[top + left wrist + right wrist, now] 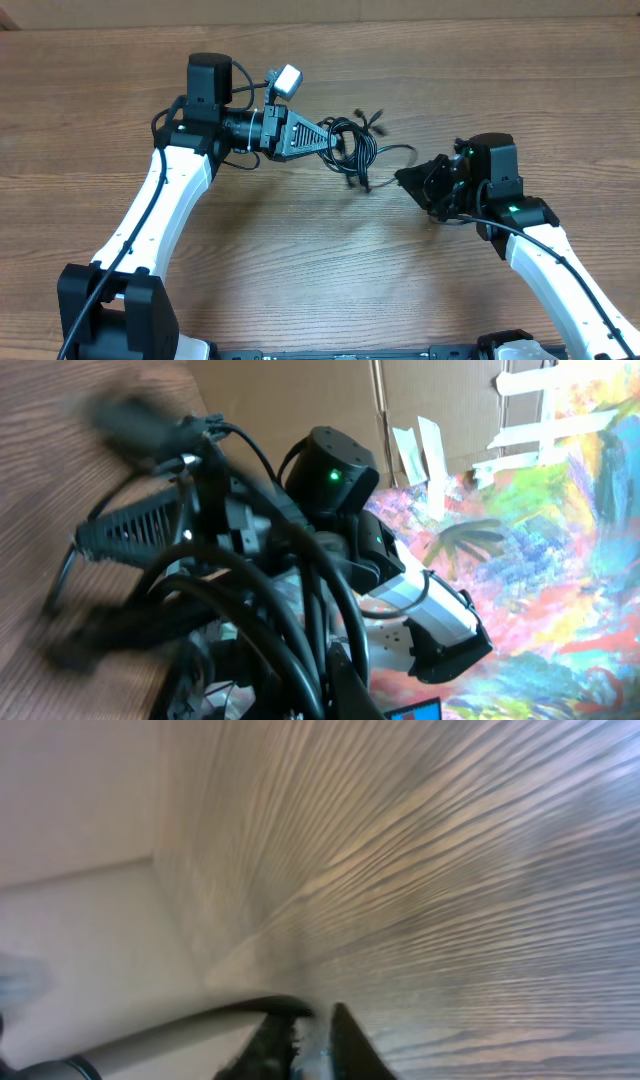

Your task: Untangle cables

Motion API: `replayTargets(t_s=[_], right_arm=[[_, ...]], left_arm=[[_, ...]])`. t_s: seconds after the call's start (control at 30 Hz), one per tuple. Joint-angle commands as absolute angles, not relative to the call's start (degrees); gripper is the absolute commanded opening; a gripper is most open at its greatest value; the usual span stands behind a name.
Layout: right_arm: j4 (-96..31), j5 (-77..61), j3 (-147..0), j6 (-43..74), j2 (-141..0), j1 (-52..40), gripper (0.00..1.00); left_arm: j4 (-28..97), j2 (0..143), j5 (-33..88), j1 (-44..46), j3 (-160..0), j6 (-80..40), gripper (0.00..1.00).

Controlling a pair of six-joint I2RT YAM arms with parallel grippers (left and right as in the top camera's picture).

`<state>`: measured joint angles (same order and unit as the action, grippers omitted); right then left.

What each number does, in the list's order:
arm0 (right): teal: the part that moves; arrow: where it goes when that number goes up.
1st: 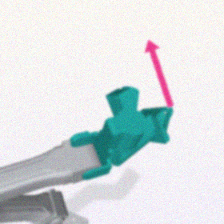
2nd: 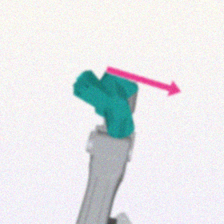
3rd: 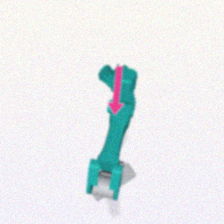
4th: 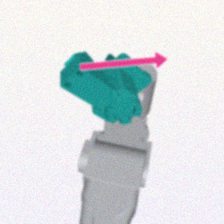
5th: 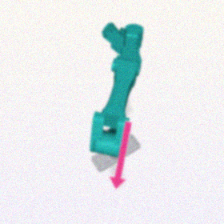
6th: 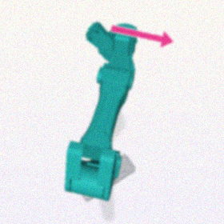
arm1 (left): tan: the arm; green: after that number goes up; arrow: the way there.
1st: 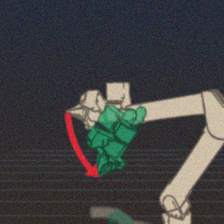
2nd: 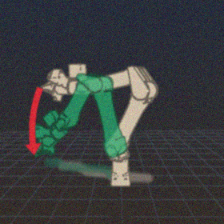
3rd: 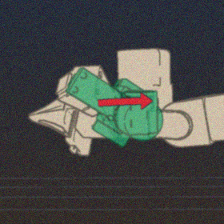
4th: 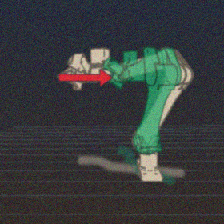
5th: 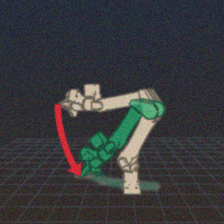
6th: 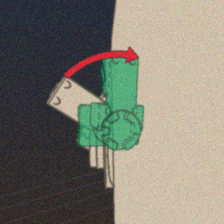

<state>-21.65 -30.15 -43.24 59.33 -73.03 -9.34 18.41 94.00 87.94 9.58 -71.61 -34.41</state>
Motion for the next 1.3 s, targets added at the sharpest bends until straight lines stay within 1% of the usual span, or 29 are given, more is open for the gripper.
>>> replayTargets(t_s=[0.0,0.1,0.3,0.53,0.7,0.83,0.9,1.0,1.07,1.1,1.17,1.27], right_arm=[[-21.7,-27.2,-43.1,61.5,-73.1,-8.8,0.18],[-22.5,-27.2,-43.1,62.8,-73.1,-8.7,0.18],[-22.7,-27.0,-43.1,61.7,-73.1,-8.7,0.18],[-19.6,-30.5,-43.1,48.8,-72.7,-8.6,0.19],[-18.1,-31.2,-43.1,43.4,-70.3,-8.6,0.24],[-18.1,-31.3,-43.1,38.5,-66.9,-8.6,0.34],[-18.1,-32.3,-43.1,34.9,-64.9,-8.6,0.43],[-18.3,-34.1,-43.1,29.8,-61.9,-8.6,0.6],[-18.5,-34.2,-43.1,27.9,-60.3,-8.6,0.66],[-18.6,-34.2,-43.1,27.1,-59.6,-8.6,0.69],[-19.0,-34.2,-43.1,26.4,-58.7,-8.6,0.7],[-19.4,-34.2,-43.1,26.4,-58.2,-8.6,0.71]], left_arm=[[18.2,93.6,90.5,9.0,-72.9,-32.5,0.04],[18.2,93.6,90.5,9.0,-72.9,-32.1,0.04],[18.2,93.6,90.5,9.0,-72.9,-31.6,0.04],[20.3,93.6,90.5,9.0,-72.9,-23.1,0.04],[24.5,93.6,90.3,9.0,-72.9,-15.1,0.04],[28.6,93.6,86.0,9.0,-72.9,-11.7,0.04],[30.3,93.6,83.3,9.1,-72.9,-10.9,0.04],[32.9,93.6,80.1,9.9,-72.9,-7.6,0.04],[33.7,93.6,79.9,10.6,-72.9,-4.8,0.04],[34.0,93.6,79.9,11.2,-72.9,-3.4,0.04],[34.1,93.6,79.9,12.4,-72.9,-1.7,0.04],[34.0,93.6,79.4,14.6,-72.9,1.9,0.04]])
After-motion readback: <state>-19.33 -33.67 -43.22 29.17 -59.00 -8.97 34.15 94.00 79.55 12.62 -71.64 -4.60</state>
